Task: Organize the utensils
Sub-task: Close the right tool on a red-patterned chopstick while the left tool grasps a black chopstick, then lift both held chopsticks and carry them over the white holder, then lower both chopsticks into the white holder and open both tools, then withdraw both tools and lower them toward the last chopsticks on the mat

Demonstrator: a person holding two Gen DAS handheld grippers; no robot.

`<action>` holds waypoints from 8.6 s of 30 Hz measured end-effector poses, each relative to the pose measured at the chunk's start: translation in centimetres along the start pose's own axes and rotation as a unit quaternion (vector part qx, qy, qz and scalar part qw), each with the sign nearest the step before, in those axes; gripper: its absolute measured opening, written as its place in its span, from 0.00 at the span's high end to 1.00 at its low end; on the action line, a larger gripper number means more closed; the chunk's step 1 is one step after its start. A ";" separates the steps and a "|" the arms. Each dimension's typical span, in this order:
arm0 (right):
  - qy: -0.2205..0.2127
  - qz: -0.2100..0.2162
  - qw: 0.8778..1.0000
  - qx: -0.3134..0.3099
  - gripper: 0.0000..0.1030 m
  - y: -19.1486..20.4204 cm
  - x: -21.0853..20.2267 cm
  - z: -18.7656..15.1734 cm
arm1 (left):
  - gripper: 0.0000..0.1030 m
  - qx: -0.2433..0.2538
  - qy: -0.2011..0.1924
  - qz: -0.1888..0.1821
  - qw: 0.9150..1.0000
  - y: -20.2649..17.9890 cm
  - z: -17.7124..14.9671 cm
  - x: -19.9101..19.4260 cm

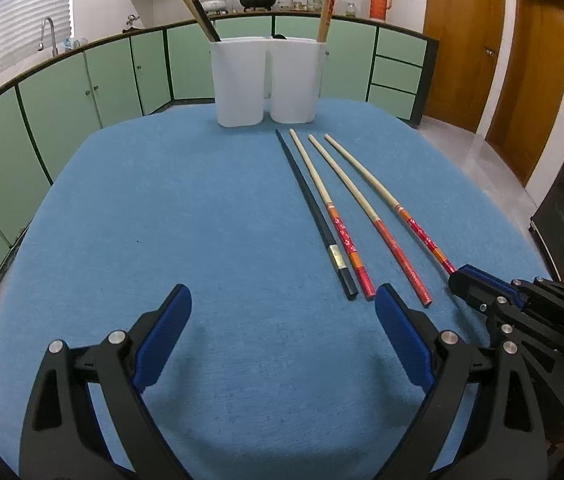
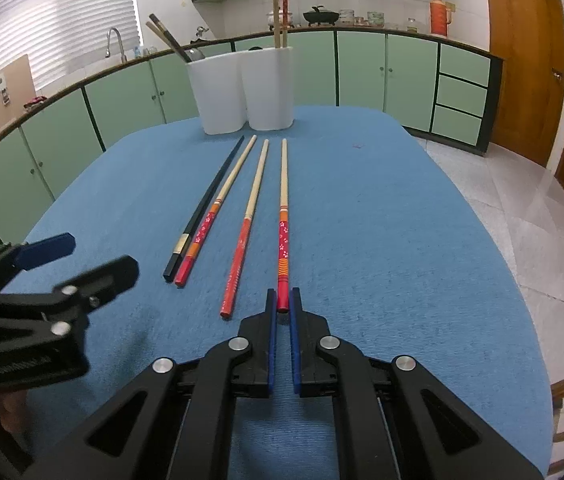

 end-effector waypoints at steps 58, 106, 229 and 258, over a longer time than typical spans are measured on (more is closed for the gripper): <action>0.000 0.014 1.000 0.025 0.94 -1.3 0.1 0.2 | 0.95 -0.019 0.036 -0.013 0.999 -1.3 0.4 2.1; -0.164 0.064 0.984 -0.007 0.94 -1.9 -10.3 19.1 | 0.95 -0.009 -0.181 -0.057 0.982 0.0 15.4 -12.4; -0.063 0.036 0.996 0.043 0.77 -7.9 2.2 15.0 | 0.69 -0.052 -0.093 0.040 0.994 6.7 15.0 -2.0; 0.048 0.067 0.997 0.010 0.77 -9.2 10.7 11.4 | 0.67 -0.043 -0.025 0.048 0.998 5.5 11.6 3.9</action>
Point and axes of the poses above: each gripper's, at about its wrist camera, not at the fingertips, and x roughly the way its jaws point, y to its left, z to its top, the point moved 1 cm from there along x, roughly the way its jaws point, and after that the axes turned 6 degrees about -z, right-handed, at the moved point
